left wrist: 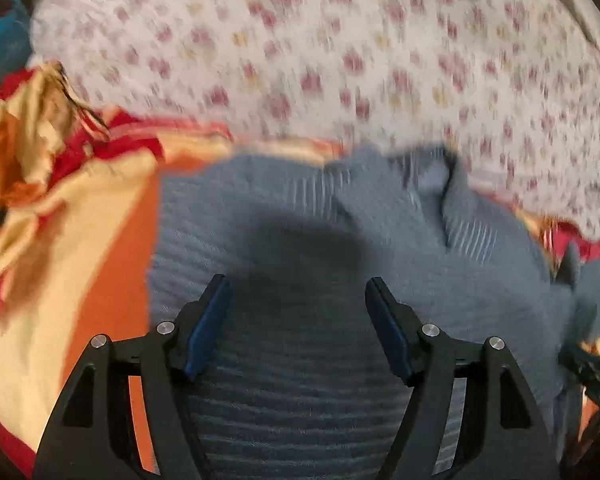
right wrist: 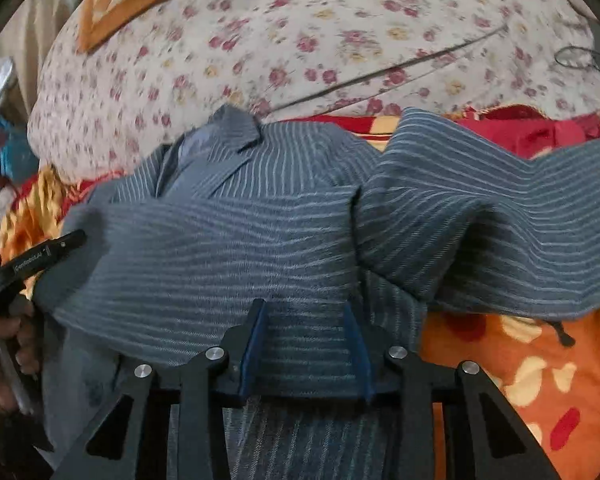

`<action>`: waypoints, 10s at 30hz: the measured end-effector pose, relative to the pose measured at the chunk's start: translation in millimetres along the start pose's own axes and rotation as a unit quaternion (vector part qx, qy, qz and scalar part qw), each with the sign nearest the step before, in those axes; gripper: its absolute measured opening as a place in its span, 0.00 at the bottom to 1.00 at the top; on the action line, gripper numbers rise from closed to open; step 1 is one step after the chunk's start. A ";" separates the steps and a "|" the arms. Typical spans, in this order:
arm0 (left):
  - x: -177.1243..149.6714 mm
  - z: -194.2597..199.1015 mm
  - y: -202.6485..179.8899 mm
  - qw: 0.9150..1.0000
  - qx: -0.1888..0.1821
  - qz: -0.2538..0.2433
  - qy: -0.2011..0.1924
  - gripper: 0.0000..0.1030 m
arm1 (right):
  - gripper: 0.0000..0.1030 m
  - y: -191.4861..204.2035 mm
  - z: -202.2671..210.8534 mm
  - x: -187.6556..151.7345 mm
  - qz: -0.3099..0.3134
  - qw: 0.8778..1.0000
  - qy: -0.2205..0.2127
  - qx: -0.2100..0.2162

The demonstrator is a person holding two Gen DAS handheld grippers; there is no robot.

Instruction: Fold large clothes

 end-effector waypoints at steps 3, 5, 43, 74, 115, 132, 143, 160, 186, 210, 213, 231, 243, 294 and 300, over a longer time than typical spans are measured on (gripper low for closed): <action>13.6 8.5 -1.3 0.999 -0.022 0.006 -0.033 0.68 | 0.35 7.0 16.8 19.2 -0.005 0.998 -0.061 0.015; 13.5 -6.0 1.0 0.999 -0.032 0.012 -0.011 0.68 | 0.35 16.6 24.5 36.2 0.013 0.994 -0.104 0.018; -30.1 -26.2 -20.7 0.996 0.019 -0.070 0.047 0.76 | 0.46 -275.4 137.1 -7.8 -0.238 0.922 -0.266 -0.147; 12.0 55.2 161.0 0.979 0.114 0.168 -0.019 0.76 | 0.04 59.0 156.2 75.3 -0.026 0.928 -0.317 0.194; -6.7 41.7 12.0 0.998 -0.056 0.016 -0.029 0.73 | 0.28 14.0 54.4 33.3 -0.056 0.979 -0.142 0.132; -42.3 -9.4 -13.5 0.995 0.032 -0.068 0.058 0.86 | 0.29 10.3 -12.2 77.2 -0.021 0.994 -0.098 0.033; -37.0 -8.3 -10.4 0.996 0.015 -0.052 0.072 0.86 | 0.32 10.3 -23.4 87.5 -0.045 0.995 -0.085 0.031; -16.2 39.5 -24.2 0.994 0.002 -0.091 -0.054 0.86 | 0.43 70.9 -31.9 42.7 0.069 0.997 -0.007 0.021; -82.6 154.5 69.1 0.996 0.016 -0.079 -0.030 0.89 | 0.55 -11.3 135.4 -148.7 -0.043 0.995 -0.068 0.055; -217.9 152.9 107.1 0.990 0.050 -0.095 0.091 0.89 | 0.83 0.2 90.1 -227.2 -0.015 0.996 0.085 -0.016; -226.7 141.6 116.4 0.990 0.010 -0.055 0.132 0.89 | 0.80 15.8 90.7 -229.9 0.012 0.995 0.100 0.022; -249.9 146.0 87.9 0.976 -0.085 -0.079 0.186 0.17 | 0.71 28.4 99.2 -240.7 0.030 0.987 0.130 0.089; -250.0 144.6 81.0 0.971 -0.101 -0.086 0.199 0.27 | 0.47 45.7 94.8 -243.5 0.054 0.983 0.149 0.098; -226.3 215.0 35.7 0.962 -0.202 -0.074 0.167 0.07 | 0.07 34.3 202.8 -147.3 -0.010 0.925 -0.105 0.364; -232.6 184.4 49.2 0.969 -0.128 -0.094 0.191 0.07 | 0.07 30.4 199.0 -149.7 -0.014 0.928 -0.100 0.358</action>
Point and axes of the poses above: each gripper's, at about its wrist camera, not at the fingertips, and z roughly against the way its jaws point, y to its left, x to its top, the point moved 4 cm from there along -z, roughly the way its jaws point
